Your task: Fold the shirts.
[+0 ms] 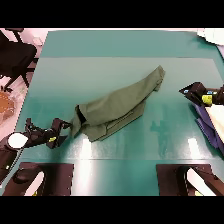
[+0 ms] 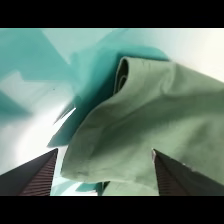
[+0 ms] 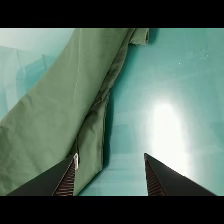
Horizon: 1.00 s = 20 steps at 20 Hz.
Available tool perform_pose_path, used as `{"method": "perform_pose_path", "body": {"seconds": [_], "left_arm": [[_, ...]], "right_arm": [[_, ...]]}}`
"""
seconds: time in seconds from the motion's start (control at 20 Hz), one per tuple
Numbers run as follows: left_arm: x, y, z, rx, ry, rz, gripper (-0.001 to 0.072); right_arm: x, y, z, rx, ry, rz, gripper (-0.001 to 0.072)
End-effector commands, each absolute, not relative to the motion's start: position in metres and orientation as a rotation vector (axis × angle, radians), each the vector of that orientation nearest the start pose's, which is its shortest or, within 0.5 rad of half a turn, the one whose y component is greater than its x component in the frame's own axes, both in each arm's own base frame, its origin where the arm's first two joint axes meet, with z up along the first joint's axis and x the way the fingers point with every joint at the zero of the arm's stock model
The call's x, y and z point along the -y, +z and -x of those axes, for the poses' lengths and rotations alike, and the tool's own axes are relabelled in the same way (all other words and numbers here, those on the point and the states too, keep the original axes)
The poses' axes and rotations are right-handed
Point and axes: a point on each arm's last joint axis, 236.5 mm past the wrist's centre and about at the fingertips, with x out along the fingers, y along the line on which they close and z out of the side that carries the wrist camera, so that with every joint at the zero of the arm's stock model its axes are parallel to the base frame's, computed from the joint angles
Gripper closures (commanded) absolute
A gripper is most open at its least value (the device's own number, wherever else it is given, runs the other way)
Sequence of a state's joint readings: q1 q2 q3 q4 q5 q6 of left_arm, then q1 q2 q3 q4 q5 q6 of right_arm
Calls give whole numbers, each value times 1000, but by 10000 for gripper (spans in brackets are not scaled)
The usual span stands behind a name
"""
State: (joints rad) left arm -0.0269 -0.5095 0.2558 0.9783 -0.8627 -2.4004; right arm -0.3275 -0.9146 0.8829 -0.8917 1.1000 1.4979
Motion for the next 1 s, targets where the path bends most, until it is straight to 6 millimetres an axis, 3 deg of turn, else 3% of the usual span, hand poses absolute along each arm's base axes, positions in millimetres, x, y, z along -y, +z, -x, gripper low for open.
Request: {"method": "perform_pose_path", "body": {"seconds": [0.0,0.4,0.6,0.8,0.95], "left_arm": [[109,-43,-223,-1155,267,1356,-4],[133,-41,-207,-1253,194,1337,-4],[125,-46,-216,-1194,229,1366,-4],[120,-66,-213,-1170,301,1446,-3],[120,-58,-227,-1103,287,1514,-3]], "right_arm": [[-21,84,-348,-948,110,-713,228],[-20,85,-349,-940,106,-714,228],[-20,85,-349,-942,108,-714,229],[-20,85,-349,-942,107,-714,229],[-20,85,-349,-942,107,-714,235]]}}
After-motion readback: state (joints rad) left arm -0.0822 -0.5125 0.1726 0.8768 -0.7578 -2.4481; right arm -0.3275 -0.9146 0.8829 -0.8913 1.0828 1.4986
